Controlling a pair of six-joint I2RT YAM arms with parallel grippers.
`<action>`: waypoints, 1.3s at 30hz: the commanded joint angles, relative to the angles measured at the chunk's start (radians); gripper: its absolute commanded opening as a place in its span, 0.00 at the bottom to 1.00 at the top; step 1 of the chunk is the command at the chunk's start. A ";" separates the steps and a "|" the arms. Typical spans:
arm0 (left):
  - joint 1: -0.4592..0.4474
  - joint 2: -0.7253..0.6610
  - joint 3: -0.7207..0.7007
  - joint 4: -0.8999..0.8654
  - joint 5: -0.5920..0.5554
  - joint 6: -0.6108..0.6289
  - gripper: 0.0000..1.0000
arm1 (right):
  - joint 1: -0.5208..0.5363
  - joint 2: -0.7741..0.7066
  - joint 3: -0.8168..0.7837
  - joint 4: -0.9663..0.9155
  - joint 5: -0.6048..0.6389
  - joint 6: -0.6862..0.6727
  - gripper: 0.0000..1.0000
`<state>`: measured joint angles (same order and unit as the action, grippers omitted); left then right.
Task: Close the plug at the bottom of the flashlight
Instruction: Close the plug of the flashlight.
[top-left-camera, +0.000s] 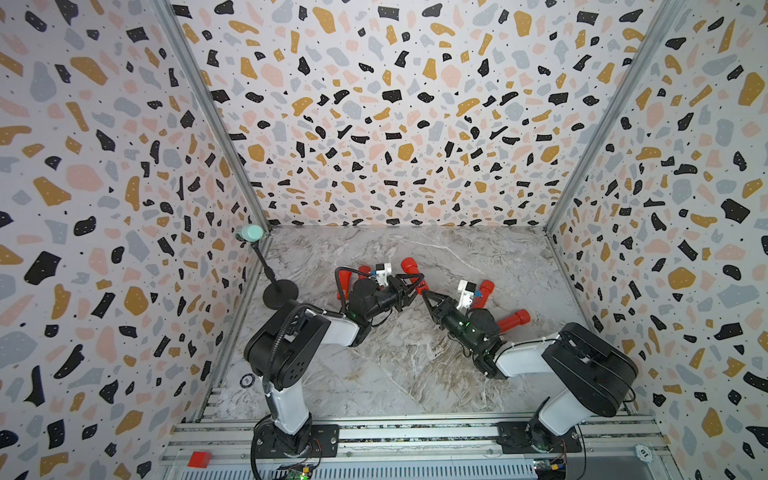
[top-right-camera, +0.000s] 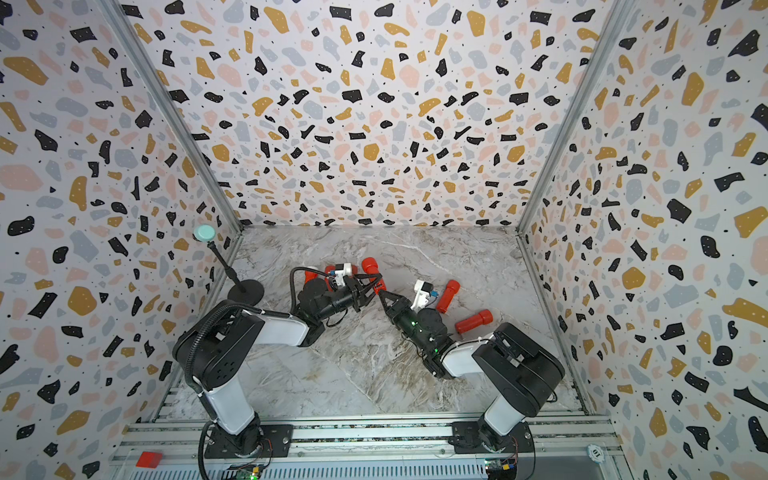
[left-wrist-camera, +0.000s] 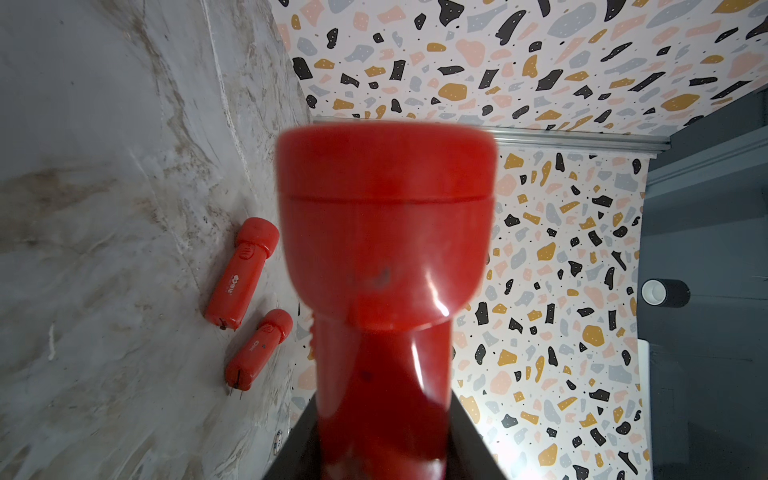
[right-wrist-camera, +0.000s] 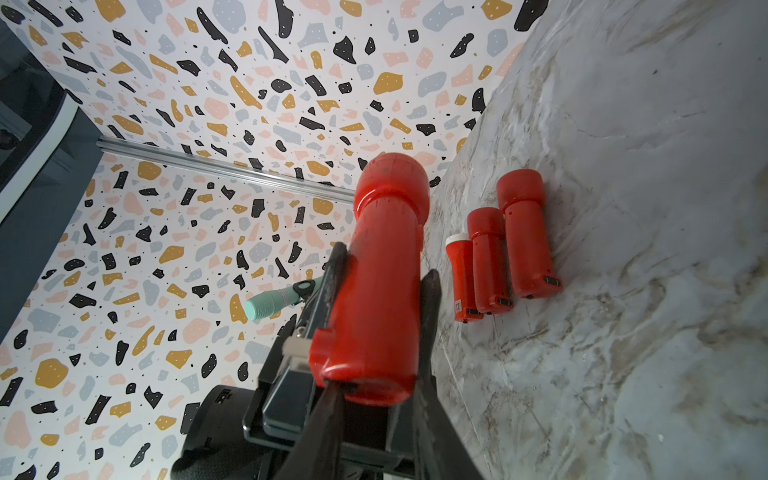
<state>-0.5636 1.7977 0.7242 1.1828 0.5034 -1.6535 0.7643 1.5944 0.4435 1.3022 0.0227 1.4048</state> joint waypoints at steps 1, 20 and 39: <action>-0.009 -0.014 0.006 0.120 0.043 -0.003 0.00 | 0.004 0.017 0.023 -0.036 0.003 0.004 0.29; -0.009 -0.014 0.007 0.129 0.043 -0.008 0.00 | 0.004 0.027 0.016 -0.031 0.011 0.022 0.26; -0.009 -0.015 0.006 0.144 0.045 -0.011 0.00 | 0.004 0.047 -0.011 -0.046 0.030 0.055 0.25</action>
<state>-0.5617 1.7977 0.7242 1.1831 0.4923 -1.6615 0.7647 1.6234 0.4423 1.3087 0.0376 1.4532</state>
